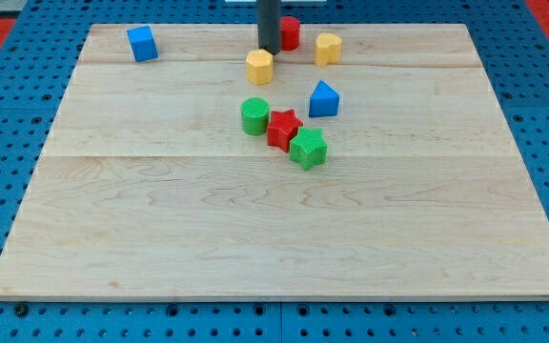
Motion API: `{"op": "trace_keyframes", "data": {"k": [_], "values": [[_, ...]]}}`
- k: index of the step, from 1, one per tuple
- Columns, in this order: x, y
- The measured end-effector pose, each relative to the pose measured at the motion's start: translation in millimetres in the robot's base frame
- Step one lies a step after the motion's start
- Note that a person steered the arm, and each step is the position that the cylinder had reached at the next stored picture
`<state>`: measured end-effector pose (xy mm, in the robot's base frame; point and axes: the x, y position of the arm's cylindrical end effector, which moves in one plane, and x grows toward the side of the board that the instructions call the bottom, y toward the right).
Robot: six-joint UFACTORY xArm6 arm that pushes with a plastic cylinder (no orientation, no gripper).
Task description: Place the yellow heart at right side of the blue triangle
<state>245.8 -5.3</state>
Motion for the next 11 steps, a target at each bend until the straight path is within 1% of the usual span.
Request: {"op": "trace_keyframes", "data": {"k": [1,3,4,6,7,8,9,10,11], "values": [[0.0,21.7],[0.4,111.3],[-9.5,116.2],[-35.7,156.6],[-33.9,187.1],[20.4,198.1],[60.2,210.5],[46.8,220.3],[65.4,263.7]]}}
